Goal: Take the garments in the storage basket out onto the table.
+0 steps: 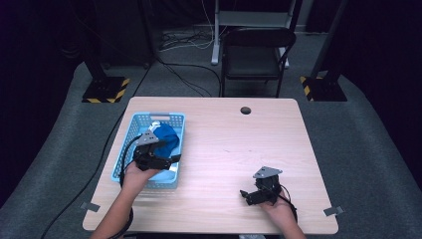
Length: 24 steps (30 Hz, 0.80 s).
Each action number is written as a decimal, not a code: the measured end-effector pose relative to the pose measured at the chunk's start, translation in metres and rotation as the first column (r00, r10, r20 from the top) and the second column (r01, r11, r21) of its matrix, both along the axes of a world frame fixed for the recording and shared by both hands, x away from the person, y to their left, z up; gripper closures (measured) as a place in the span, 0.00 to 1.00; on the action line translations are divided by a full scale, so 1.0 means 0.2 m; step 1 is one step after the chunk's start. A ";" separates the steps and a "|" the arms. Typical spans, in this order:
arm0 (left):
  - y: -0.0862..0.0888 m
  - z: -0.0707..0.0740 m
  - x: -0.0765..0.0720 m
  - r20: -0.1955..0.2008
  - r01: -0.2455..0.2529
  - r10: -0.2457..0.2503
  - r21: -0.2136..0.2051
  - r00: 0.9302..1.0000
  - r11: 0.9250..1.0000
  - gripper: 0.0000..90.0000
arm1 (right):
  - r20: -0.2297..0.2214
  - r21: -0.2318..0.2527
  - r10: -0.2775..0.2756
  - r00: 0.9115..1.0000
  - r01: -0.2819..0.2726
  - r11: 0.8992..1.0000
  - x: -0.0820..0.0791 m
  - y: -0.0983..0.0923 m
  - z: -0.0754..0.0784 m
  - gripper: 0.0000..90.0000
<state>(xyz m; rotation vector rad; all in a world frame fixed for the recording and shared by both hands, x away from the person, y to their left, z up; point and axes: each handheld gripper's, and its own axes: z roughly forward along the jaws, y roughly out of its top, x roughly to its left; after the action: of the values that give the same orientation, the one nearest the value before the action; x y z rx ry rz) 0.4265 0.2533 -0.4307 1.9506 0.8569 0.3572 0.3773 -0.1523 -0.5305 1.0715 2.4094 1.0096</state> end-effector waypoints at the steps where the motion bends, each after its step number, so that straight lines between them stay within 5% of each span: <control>1: 0.00 0.00 0.00 -0.001 -0.001 0.001 0.001 1.000 1.000 0.12 | 0.000 0.000 0.000 1.000 0.000 1.000 0.00 0.00 0.00 0.00; 24: 0.08 0.03 0.12 -0.030 -0.059 0.061 0.047 0.998 0.997 0.12 | 0.000 0.000 -0.001 1.000 0.001 1.000 0.00 0.00 0.00 0.00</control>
<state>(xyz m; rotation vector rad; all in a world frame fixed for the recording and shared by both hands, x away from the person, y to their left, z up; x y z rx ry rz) 0.4505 0.2686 -0.4256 1.9804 0.9364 0.3856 0.3772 -0.1523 -0.5305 1.0725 2.4092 1.0097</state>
